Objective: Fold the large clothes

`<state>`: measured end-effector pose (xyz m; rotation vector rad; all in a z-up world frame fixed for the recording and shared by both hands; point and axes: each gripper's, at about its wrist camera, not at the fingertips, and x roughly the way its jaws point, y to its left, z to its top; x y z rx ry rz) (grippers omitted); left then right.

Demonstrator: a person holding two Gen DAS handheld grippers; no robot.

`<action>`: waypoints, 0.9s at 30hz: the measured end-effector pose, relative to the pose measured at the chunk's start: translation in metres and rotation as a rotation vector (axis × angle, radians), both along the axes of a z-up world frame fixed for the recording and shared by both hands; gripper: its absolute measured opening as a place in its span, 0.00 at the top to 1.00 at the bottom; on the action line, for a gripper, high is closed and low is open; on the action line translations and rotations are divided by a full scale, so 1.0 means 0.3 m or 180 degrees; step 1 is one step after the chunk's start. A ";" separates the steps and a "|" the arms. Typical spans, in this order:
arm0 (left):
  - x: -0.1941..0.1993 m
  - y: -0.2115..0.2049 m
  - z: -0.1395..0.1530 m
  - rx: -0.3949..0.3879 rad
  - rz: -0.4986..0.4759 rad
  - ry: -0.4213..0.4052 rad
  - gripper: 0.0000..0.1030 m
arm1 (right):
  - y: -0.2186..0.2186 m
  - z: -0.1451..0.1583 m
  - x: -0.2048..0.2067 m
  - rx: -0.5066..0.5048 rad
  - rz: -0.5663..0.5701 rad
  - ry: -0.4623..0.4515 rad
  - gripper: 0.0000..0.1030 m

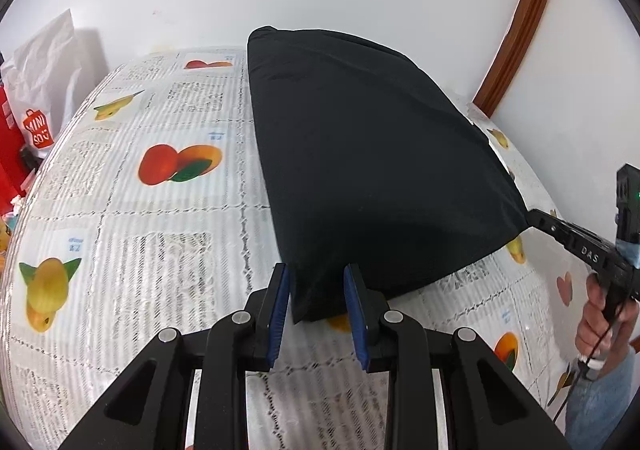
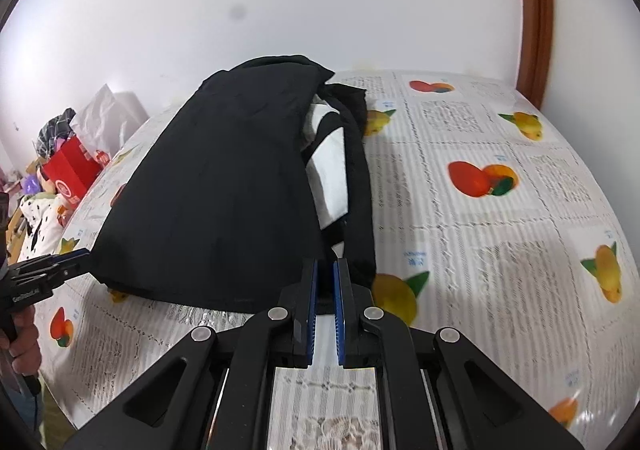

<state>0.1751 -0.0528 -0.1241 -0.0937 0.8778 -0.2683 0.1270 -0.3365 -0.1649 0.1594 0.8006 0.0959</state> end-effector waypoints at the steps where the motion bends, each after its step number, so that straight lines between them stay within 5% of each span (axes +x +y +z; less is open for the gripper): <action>1: 0.002 -0.005 0.002 0.0018 0.0016 -0.0001 0.75 | 0.002 0.006 -0.005 -0.0029 -0.0044 0.0005 0.92; 6: -0.008 -0.017 0.042 0.0049 0.0115 -0.0046 0.75 | 0.023 0.041 -0.033 -0.0154 -0.0247 0.0028 0.91; 10: -0.054 -0.013 0.092 0.0083 0.0199 -0.0134 0.64 | 0.055 0.080 -0.072 -0.0196 -0.0325 0.0048 0.85; 15: -0.138 0.002 0.144 0.0110 0.0290 -0.0238 0.56 | 0.096 0.156 -0.161 -0.0308 -0.0439 -0.0069 0.53; 27: -0.382 0.023 0.260 0.0225 0.0444 -0.0596 0.33 | 0.157 0.276 -0.406 -0.0527 -0.0732 -0.0232 0.20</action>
